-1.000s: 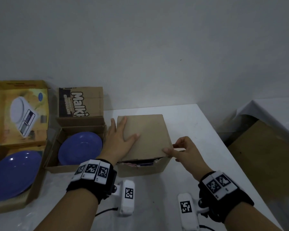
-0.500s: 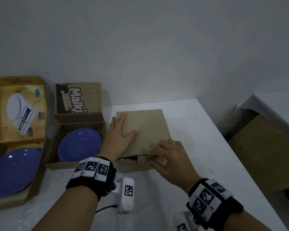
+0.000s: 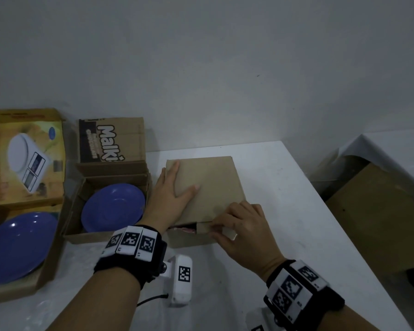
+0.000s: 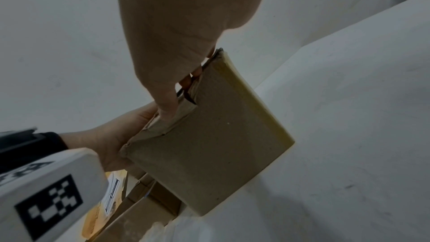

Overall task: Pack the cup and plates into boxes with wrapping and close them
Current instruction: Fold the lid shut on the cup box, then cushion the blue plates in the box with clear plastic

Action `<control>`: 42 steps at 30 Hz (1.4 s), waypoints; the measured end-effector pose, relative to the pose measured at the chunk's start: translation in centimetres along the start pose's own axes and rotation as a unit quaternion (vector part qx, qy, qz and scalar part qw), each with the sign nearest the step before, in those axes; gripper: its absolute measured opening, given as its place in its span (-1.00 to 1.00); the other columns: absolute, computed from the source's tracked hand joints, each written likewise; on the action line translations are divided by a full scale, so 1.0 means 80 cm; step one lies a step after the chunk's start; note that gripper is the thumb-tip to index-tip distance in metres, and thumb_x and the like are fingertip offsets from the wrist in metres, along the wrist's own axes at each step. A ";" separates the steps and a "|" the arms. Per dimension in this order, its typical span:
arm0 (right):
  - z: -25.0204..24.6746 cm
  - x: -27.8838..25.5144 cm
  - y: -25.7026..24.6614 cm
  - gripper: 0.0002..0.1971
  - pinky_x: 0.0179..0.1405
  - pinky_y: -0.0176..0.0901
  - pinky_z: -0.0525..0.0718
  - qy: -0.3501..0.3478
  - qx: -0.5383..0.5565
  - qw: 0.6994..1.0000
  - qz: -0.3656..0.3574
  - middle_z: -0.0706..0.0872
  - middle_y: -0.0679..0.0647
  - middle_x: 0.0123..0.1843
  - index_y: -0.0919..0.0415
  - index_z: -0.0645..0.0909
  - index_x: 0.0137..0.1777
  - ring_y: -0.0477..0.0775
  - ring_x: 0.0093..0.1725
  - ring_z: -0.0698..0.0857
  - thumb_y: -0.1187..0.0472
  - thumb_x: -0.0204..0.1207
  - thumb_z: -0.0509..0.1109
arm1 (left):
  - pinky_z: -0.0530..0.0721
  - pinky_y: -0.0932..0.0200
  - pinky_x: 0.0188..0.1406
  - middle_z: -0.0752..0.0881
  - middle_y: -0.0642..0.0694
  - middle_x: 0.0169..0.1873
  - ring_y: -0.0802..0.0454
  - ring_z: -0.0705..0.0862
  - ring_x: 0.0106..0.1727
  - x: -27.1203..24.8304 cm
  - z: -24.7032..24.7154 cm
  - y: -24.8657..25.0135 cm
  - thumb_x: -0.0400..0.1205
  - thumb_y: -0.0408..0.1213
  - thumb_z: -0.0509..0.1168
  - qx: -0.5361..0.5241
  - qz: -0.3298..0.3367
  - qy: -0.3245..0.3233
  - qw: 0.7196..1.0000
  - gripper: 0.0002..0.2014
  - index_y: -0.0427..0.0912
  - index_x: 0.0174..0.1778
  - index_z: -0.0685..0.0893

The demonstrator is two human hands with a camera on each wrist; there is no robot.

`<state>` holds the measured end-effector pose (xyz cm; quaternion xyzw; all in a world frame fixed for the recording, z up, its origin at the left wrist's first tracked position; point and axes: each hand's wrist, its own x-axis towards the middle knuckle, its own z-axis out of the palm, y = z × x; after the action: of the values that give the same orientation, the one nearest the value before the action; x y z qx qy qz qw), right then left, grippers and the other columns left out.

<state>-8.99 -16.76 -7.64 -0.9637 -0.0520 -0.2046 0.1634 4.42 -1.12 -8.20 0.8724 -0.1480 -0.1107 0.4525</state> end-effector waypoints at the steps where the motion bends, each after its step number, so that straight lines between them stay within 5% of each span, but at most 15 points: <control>1: 0.000 0.002 -0.001 -0.91 -0.24 -0.03 0.48 0.008 0.000 1.000 0.002 0.59 -0.07 -0.25 -0.01 0.68 -0.22 0.06 -0.25 0.57 0.01 0.40 0.44 | 0.07 0.01 0.59 0.02 0.04 0.67 0.10 -0.02 0.67 0.001 0.000 -0.001 0.53 0.24 0.26 0.001 0.002 0.001 1.000 -0.20 0.27 0.63 0.01; 3: 0.001 0.006 -0.001 -0.90 -0.23 -0.02 0.50 0.022 0.001 1.000 0.009 0.59 -0.03 -0.17 0.01 0.66 -0.20 0.07 -0.20 0.58 0.01 0.41 0.42 | 0.06 0.02 0.59 0.03 0.05 0.67 0.12 -0.02 0.67 0.002 0.001 -0.002 0.52 0.26 0.26 0.001 0.005 0.002 1.000 -0.20 0.28 0.63 0.02; 6: 0.004 0.008 0.003 -0.70 0.07 0.02 0.53 0.011 -0.005 0.999 0.040 0.59 0.10 0.19 -0.01 0.63 0.07 0.14 0.17 0.57 -0.11 0.39 0.42 | 0.08 0.01 0.59 0.04 0.06 0.67 0.11 0.00 0.67 0.002 0.001 -0.002 0.52 0.26 0.27 -0.006 0.010 0.002 1.000 -0.20 0.27 0.63 0.03; 9: 0.010 0.010 0.014 -0.36 0.43 0.11 0.30 -0.063 -0.019 0.996 0.060 0.33 0.23 0.57 -0.11 0.43 0.44 0.24 0.58 0.26 -0.39 0.43 0.17 | 0.11 0.00 0.60 0.06 0.04 0.67 0.09 0.03 0.66 0.001 0.002 -0.002 0.52 0.24 0.28 -0.011 0.010 0.009 1.000 -0.21 0.28 0.62 0.05; 11: 0.017 0.012 0.020 -0.29 0.53 0.11 0.12 -0.099 -0.016 0.993 0.066 0.10 0.22 0.67 -0.22 0.23 0.56 0.21 0.66 0.00 -0.48 0.44 -0.03 | 0.11 0.00 0.60 0.06 0.03 0.67 0.08 0.03 0.66 0.002 0.003 -0.002 0.52 0.22 0.29 -0.013 0.009 0.010 1.000 -0.21 0.27 0.63 0.06; 20: 0.021 0.011 0.021 -0.23 0.46 0.31 0.33 -0.095 -0.065 0.992 0.050 0.13 0.26 0.67 -0.20 0.15 0.61 0.31 0.65 0.05 -0.46 0.42 0.10 | 0.11 -0.06 0.62 0.07 0.06 0.66 0.12 0.02 0.66 0.004 0.006 -0.002 0.54 0.20 0.28 -0.010 0.021 0.013 1.000 -0.22 0.23 0.63 0.05; 26: 0.023 0.015 0.040 -0.34 0.42 0.16 0.39 -0.069 -0.039 0.995 0.066 0.19 0.22 0.66 -0.26 0.19 0.58 0.27 0.65 0.10 -0.43 0.49 0.01 | 0.11 0.11 0.51 0.01 0.04 0.67 0.10 0.05 0.66 0.019 0.019 0.003 0.48 0.31 0.24 -0.005 0.020 -0.008 1.000 -0.14 0.23 0.64 -0.03; 29: 0.022 0.019 0.060 -0.38 0.45 0.15 0.36 -0.066 -0.024 0.995 0.067 0.22 0.22 0.64 -0.27 0.23 0.56 0.28 0.64 0.12 -0.42 0.51 -0.03 | 0.15 0.00 0.61 -0.01 0.05 0.67 0.08 0.06 0.66 0.032 0.032 0.011 0.54 0.20 0.30 -0.031 0.012 -0.011 0.999 -0.09 0.14 0.65 -0.14; 35: 0.015 0.032 0.092 -0.40 0.45 0.19 0.41 -0.051 -0.017 0.996 0.069 0.28 0.25 0.60 -0.21 0.31 0.53 0.32 0.59 0.17 -0.39 0.53 -0.01 | 0.56 -0.07 0.32 0.39 0.00 0.44 -0.04 0.54 0.31 0.057 0.050 0.032 0.47 0.13 0.41 -0.093 -0.020 -0.008 0.995 -0.05 0.17 0.60 -0.12; 40: 0.009 0.032 0.090 -0.34 0.33 0.26 0.44 -0.059 -0.043 0.995 0.071 0.31 0.20 0.60 -0.23 0.31 0.53 0.28 0.59 0.21 -0.45 0.46 0.05 | 0.54 0.16 0.07 0.40 0.09 0.29 0.06 0.54 0.17 0.054 0.041 0.033 0.54 0.12 0.34 -0.072 -0.034 -0.030 0.996 -0.12 0.06 0.61 -0.10; 42: 0.003 0.034 0.088 -0.30 0.37 0.36 0.33 -0.068 -0.064 0.992 0.082 0.33 0.18 0.59 -0.26 0.32 0.51 0.27 0.58 0.24 -0.49 0.38 0.09 | 0.56 0.13 0.15 0.45 0.04 0.36 0.03 0.57 0.20 0.049 0.034 0.031 0.62 0.09 0.24 -0.042 -0.035 -0.041 0.998 -0.26 -0.01 0.61 0.00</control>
<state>-5.27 -23.18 -8.79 -0.9850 0.0294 -0.1270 0.1132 6.78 -5.91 -7.96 0.8519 -0.1311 -0.1685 0.4782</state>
